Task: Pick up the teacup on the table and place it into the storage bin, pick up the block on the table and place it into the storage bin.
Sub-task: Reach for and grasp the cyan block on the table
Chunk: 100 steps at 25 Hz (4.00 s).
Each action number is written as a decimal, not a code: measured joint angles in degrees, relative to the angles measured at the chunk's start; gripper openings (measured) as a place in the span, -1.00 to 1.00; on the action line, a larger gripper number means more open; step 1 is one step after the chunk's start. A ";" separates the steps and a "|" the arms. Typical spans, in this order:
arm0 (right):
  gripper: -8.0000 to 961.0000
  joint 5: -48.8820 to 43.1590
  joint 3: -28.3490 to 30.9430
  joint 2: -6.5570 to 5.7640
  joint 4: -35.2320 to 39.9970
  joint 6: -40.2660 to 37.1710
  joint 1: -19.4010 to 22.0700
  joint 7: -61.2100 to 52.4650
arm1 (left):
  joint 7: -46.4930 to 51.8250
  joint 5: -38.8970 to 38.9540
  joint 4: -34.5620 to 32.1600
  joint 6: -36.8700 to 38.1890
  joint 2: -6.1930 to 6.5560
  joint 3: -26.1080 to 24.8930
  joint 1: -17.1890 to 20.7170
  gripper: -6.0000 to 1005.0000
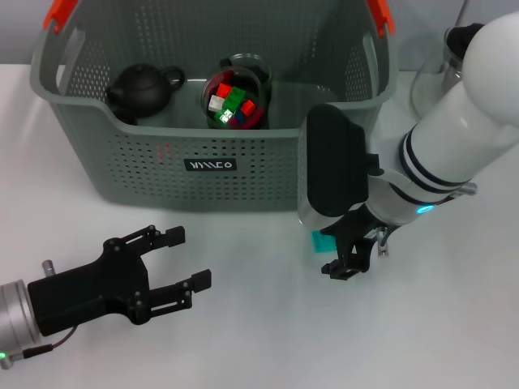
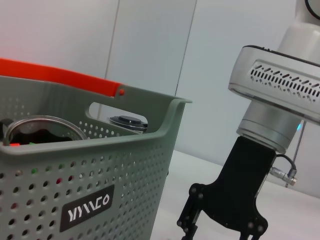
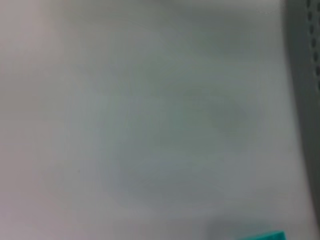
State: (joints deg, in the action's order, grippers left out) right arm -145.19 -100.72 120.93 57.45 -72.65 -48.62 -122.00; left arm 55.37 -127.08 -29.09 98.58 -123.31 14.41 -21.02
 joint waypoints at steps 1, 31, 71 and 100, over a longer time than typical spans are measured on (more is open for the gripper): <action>0.28 0.01 -0.43 0.00 -0.12 0.50 0.00 -0.21 | 0.00 0.00 0.00 0.00 0.00 0.00 -0.02 0.62; 0.28 2.17 -0.56 -0.12 -5.30 1.68 -2.06 -2.96 | 0.00 -0.35 0.26 -0.25 0.00 0.00 0.08 0.62; 0.27 3.06 5.44 -0.64 -0.76 -2.29 1.18 -3.41 | 0.00 -0.44 0.26 -0.23 -0.25 0.00 0.37 0.62; 0.27 3.55 8.29 -0.52 -10.76 -2.96 -3.09 -4.82 | 0.00 -0.44 0.26 -1.38 -0.26 0.00 0.20 0.62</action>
State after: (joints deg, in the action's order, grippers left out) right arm -141.64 -92.43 120.42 46.69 -75.61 -51.71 -126.82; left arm 55.37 -127.53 -28.83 97.20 -123.58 14.41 -20.81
